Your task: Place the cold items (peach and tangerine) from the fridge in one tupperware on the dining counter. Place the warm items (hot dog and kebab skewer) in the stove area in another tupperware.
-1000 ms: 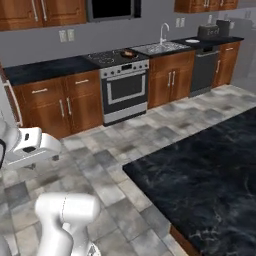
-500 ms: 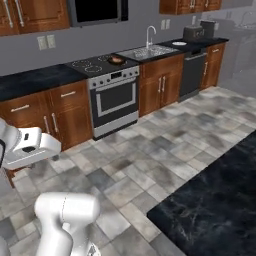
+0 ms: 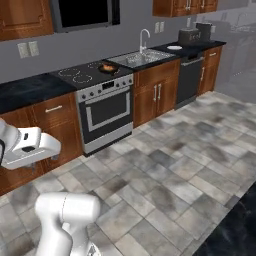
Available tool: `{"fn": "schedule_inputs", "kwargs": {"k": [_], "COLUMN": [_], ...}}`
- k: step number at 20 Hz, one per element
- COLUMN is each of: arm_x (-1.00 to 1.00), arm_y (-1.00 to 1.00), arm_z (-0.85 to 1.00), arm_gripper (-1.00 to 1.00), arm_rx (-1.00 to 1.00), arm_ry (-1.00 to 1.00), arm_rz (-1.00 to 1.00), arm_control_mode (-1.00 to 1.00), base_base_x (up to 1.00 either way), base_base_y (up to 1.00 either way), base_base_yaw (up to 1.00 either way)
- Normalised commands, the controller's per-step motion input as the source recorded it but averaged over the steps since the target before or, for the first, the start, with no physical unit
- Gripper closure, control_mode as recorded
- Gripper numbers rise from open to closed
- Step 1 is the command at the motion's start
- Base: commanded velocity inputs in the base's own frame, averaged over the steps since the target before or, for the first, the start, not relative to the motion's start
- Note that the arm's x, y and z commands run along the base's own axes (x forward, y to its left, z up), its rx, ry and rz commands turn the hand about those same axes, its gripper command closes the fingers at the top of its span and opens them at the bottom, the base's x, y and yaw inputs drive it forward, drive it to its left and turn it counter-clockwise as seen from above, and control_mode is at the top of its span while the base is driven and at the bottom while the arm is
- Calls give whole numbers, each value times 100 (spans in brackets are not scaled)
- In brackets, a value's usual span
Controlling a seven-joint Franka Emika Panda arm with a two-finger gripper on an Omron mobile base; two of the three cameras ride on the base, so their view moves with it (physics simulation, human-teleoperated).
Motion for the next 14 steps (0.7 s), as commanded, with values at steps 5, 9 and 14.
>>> {"fn": "schedule_inputs", "kwargs": {"k": [5, 9, 14], "arm_x": [0, 0, 0], "arm_y": [0, 0, 0], "arm_z": [0, 0, 0], "arm_gripper": [-100, -100, -100], "arm_rx": [0, 0, 0], "arm_ry": [0, 0, 0], "arm_rz": [0, 0, 0], "arm_control_mode": [100, 100, 100], "base_base_x": [100, 100, 100], "base_base_y": [0, 0, 0], "base_base_yaw": [-1, 0, 2]}}
